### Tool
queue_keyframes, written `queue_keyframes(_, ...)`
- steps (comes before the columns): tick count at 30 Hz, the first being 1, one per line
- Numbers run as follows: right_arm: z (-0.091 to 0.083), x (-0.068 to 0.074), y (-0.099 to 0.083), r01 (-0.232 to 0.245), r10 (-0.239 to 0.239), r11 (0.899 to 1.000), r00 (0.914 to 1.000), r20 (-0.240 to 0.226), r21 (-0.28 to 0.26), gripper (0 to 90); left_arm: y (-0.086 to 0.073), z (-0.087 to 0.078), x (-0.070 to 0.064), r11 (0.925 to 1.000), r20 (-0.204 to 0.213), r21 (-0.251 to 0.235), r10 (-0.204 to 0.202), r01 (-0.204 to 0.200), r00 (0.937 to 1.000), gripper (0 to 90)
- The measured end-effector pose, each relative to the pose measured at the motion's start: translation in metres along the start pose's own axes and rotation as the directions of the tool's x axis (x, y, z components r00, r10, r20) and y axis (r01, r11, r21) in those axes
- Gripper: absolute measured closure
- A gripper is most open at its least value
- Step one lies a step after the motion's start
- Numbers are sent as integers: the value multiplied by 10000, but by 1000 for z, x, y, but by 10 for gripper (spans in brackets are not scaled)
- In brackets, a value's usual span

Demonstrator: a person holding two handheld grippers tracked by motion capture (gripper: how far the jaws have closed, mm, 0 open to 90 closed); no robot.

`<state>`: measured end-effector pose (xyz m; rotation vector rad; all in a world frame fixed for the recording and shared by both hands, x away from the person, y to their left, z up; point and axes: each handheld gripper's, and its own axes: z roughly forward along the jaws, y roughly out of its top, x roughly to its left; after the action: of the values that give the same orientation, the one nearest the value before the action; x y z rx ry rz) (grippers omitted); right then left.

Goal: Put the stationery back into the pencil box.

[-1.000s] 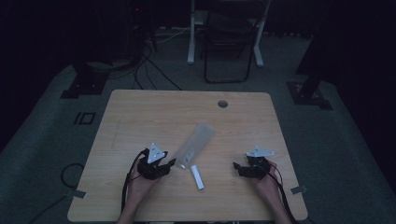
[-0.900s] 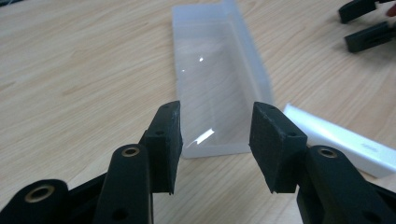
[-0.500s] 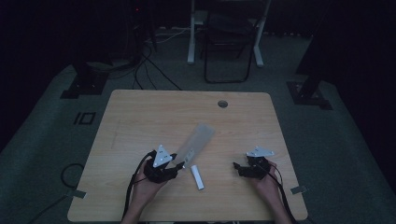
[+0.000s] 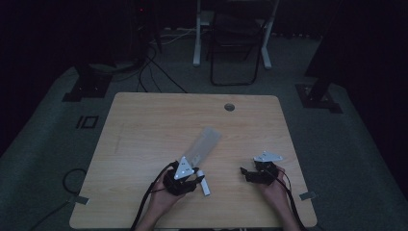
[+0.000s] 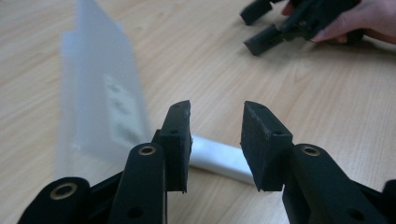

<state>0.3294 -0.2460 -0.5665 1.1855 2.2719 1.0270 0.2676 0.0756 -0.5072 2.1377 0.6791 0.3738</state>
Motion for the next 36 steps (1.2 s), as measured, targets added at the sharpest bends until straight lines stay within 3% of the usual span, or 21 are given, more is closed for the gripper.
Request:
queue_keyframes(5,0,0,0,1,-1,10000,10000,0,-1,259,1,16,-13,9993,17,155,354,-354,9994,557)
queue_keyframes(10,0,0,0,0,0,10000,10000,0,1,258,-2,21,-20,9975,-172,410,588,-580,9981,519)
queue_keyframes(15,0,0,0,1,-1,10000,10000,0,-2,258,-8,19,-18,9982,-274,552,253,-238,9993,506)
queue_keyframes(20,0,0,0,-1,1,10000,10000,0,-2,258,-16,21,-12,9958,41,842,-372,367,9993,462)
queue_keyframes(26,0,0,0,-1,1,10000,10000,-1,-1,259,-17,31,-13,9916,163,1229,-428,405,9990,424)
queue_keyframes(36,0,0,0,0,0,10000,10000,0,-1,259,-13,39,-8,9913,369,1218,-556,508,9978,399)
